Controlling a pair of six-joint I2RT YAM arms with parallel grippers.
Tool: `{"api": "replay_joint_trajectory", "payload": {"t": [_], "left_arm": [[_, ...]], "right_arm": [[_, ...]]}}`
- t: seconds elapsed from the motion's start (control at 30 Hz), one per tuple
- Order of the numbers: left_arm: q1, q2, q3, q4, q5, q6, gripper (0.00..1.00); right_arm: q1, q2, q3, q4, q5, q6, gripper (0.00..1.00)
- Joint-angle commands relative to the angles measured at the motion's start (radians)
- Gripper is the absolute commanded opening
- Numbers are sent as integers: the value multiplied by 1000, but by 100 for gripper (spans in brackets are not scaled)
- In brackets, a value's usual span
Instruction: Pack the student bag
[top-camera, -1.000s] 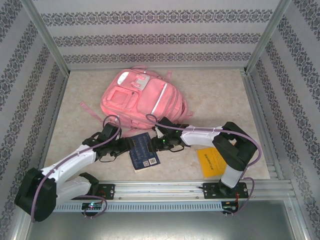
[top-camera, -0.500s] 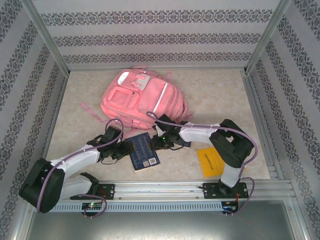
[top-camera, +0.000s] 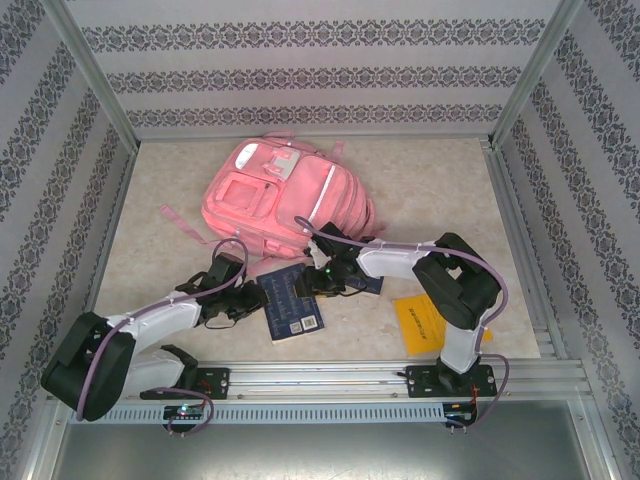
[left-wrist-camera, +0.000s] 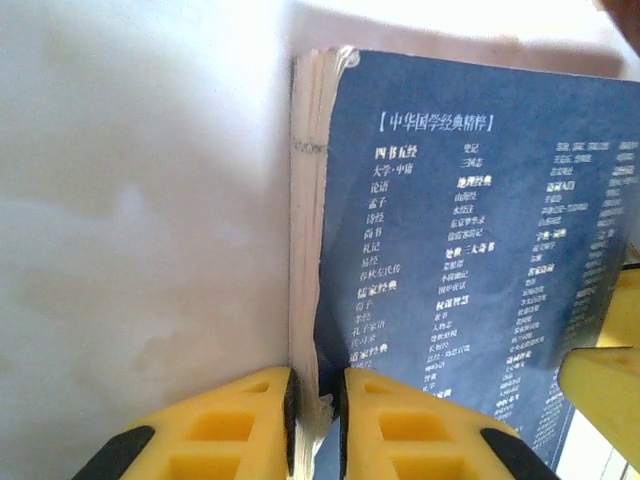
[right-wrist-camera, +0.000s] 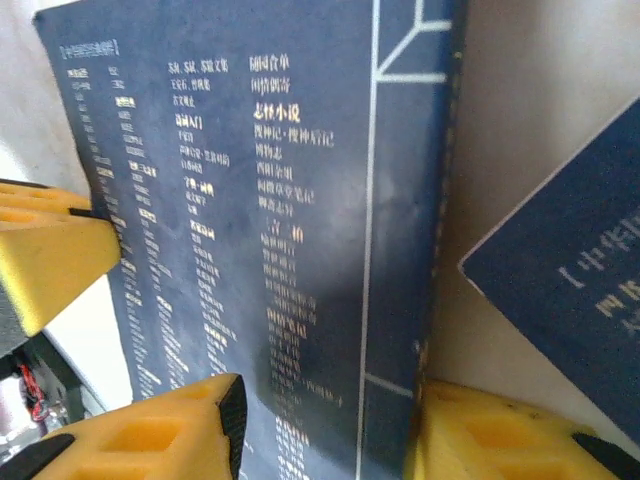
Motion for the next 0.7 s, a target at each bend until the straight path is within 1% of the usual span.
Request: {"api": "replay_joint_trajectory", "payload": {"t": [0.0, 0.1, 0.23, 0.4, 0.47, 0.5, 0.57, 0.6, 0.63, 0.67], "left_arm": [[-14, 38, -40, 48, 37, -14, 17], [-14, 38, -41, 48, 34, -14, 17], [-14, 40, -42, 51, 31, -14, 17], [-14, 40, -42, 50, 28, -13, 17], [-15, 38, -44, 48, 28, -13, 17], [-14, 36, -44, 48, 27, -14, 17], [-14, 30, -44, 48, 31, -16, 19], [-15, 27, -44, 53, 42, -9, 25], [-14, 19, -44, 60, 56, -2, 31], [-14, 4, -41, 60, 67, 2, 40]], "right_arm": [[36, 1, -16, 225, -171, 22, 46], [20, -59, -42, 234, -188, 42, 47], [3, -96, -72, 233, -186, 51, 45], [-8, -80, -96, 252, -169, 70, 42], [-8, -71, -103, 266, -155, 81, 38], [-8, -65, -105, 279, -145, 90, 34], [-9, -49, -109, 295, -139, 109, 14], [-10, -45, -108, 295, -130, 109, 6], [-11, -47, -111, 294, -119, 109, 0], [-15, -56, -119, 295, -104, 108, 0]]}}
